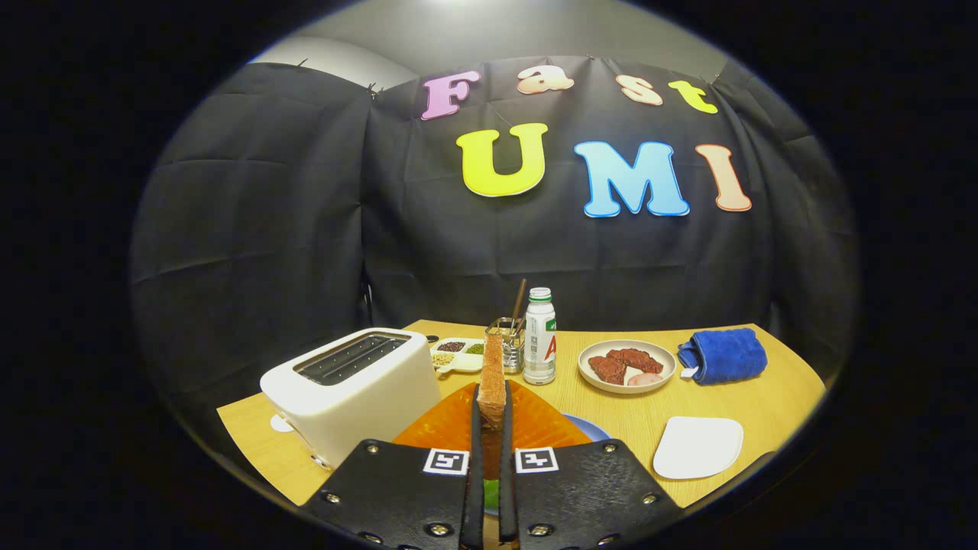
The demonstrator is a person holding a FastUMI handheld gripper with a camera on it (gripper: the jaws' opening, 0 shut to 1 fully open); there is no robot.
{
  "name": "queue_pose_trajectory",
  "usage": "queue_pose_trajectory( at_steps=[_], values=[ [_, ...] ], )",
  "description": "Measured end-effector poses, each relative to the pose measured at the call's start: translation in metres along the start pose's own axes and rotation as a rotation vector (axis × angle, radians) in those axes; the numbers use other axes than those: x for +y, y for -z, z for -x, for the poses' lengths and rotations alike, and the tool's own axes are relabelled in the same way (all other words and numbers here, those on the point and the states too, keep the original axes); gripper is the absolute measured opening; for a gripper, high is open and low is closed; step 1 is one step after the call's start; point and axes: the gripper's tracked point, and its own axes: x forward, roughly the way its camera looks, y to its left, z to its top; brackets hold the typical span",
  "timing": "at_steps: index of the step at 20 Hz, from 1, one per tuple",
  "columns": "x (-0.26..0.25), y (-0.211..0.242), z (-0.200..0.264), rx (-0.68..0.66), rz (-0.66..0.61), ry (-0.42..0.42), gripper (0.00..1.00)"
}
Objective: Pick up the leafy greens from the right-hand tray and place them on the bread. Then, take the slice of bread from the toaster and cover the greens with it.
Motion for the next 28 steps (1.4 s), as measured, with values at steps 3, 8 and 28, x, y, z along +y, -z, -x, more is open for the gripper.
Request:
queue_pose_trajectory(
  at_steps=[3, 8, 28],
  values=[
    [-0.002, 0.011, -0.002, 0.023, 0.009, 0.003, 0.08],
    [0.004, 0.021, -0.003, 0.038, 0.023, -0.010, 0.08],
    [0.026, 0.053, -0.004, 0.081, -0.016, -0.091, 0.08]
  ],
)
